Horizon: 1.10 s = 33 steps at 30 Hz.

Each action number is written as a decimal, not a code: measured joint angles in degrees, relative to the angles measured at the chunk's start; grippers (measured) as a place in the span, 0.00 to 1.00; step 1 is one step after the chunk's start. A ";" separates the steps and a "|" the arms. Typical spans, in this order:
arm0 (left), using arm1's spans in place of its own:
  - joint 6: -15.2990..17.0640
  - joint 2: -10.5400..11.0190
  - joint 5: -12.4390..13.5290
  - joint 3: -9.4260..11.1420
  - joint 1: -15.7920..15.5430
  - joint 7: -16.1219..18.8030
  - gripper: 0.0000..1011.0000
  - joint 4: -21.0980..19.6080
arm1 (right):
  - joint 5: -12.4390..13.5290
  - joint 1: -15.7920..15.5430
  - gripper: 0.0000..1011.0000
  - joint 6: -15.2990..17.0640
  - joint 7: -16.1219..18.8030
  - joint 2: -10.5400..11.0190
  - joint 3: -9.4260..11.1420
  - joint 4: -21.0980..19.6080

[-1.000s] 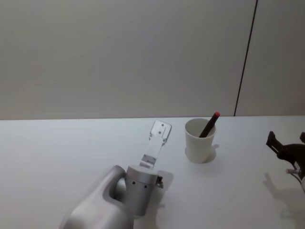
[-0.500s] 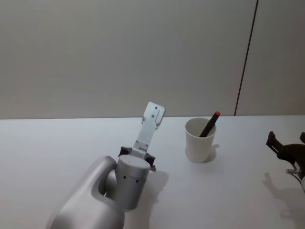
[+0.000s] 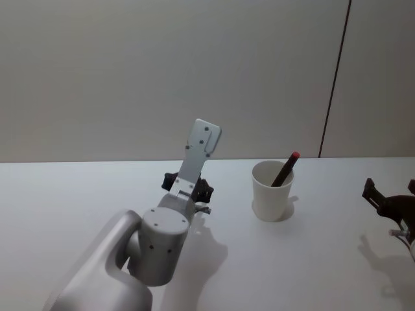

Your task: Place the pen into the pen holder.

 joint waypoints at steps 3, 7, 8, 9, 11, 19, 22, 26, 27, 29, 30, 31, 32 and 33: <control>-3.08 0.57 0.41 -0.17 0.58 -1.57 0.13 -0.92 | 0.00 0.00 0.99 0.00 0.00 0.00 0.00 0.00; -7.22 1.28 0.78 -0.40 1.27 -3.61 0.13 -1.85 | 0.00 0.00 0.99 0.00 0.00 0.00 0.00 0.00; -8.85 1.54 0.88 -0.50 1.52 -4.44 0.13 -2.15 | 0.00 0.00 0.99 0.00 0.00 0.00 0.00 0.00; -9.74 1.70 0.92 -0.54 1.67 -4.87 0.13 -2.31 | 0.00 0.00 0.99 0.00 0.00 0.00 0.00 0.00; -12.26 2.11 1.01 -0.70 2.03 -6.08 0.13 -2.64 | 0.00 0.00 0.99 0.00 0.00 0.00 0.00 0.00; -22.22 3.36 0.77 -1.25 3.02 -11.08 0.13 -3.06 | 0.00 0.00 0.99 0.00 0.00 0.00 0.00 0.00; -25.90 3.84 0.30 -1.52 3.27 -13.34 0.13 -2.95 | 0.00 0.00 0.99 0.00 0.00 0.00 0.00 0.00; -30.50 4.30 -0.44 -1.82 3.47 -16.15 0.13 -2.46 | 0.00 0.00 0.99 0.00 0.00 0.00 0.00 0.00; -31.61 4.39 -0.66 -1.88 3.51 -16.90 0.13 -2.33 | 0.00 0.00 0.99 0.00 0.00 0.00 0.00 0.00; -35.48 4.73 -1.59 -2.14 3.59 -19.59 0.13 -1.74 | 0.00 0.00 0.99 0.00 0.00 0.00 0.00 0.00; -35.48 4.73 -1.59 -2.14 3.59 -19.59 0.13 -1.74 | 0.00 0.00 0.99 0.00 0.00 0.00 0.00 0.00; -37.14 4.90 -2.07 -2.29 3.60 -20.84 0.13 -1.38 | 0.00 0.00 0.99 0.00 0.00 0.00 0.00 0.00; -38.23 4.97 -2.40 -2.34 3.60 -21.71 0.13 -1.22 | 0.00 0.00 0.99 0.00 0.00 0.00 0.00 0.00; -39.91 5.11 -2.93 -2.46 3.60 -23.13 0.13 -0.87 | 0.00 0.00 0.99 0.00 0.00 0.00 0.00 0.00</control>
